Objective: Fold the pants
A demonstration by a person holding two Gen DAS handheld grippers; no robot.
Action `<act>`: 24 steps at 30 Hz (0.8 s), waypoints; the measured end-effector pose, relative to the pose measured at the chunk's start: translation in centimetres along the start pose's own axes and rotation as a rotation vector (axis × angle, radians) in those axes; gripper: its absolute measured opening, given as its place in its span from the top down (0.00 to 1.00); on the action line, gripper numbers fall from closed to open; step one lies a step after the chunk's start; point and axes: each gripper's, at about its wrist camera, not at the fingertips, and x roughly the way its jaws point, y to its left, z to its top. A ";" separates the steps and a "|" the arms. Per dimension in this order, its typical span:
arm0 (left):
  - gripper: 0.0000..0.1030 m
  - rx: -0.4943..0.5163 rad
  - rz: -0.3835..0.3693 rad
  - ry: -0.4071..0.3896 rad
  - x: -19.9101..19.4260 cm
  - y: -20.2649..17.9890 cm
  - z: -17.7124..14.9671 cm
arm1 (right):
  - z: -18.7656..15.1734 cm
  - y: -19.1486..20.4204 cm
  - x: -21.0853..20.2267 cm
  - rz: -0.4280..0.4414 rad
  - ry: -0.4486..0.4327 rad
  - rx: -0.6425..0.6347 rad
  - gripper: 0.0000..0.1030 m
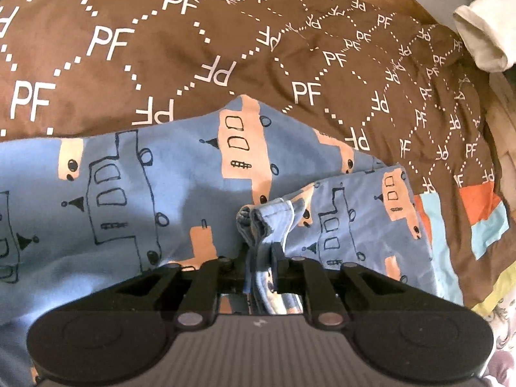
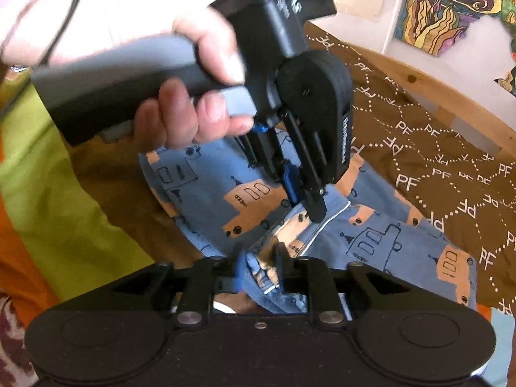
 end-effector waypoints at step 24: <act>0.13 0.070 0.341 -0.245 -4.5 -2.2 -8.7 | -4.5 -8.8 -3.0 -0.350 0.017 0.008 0.01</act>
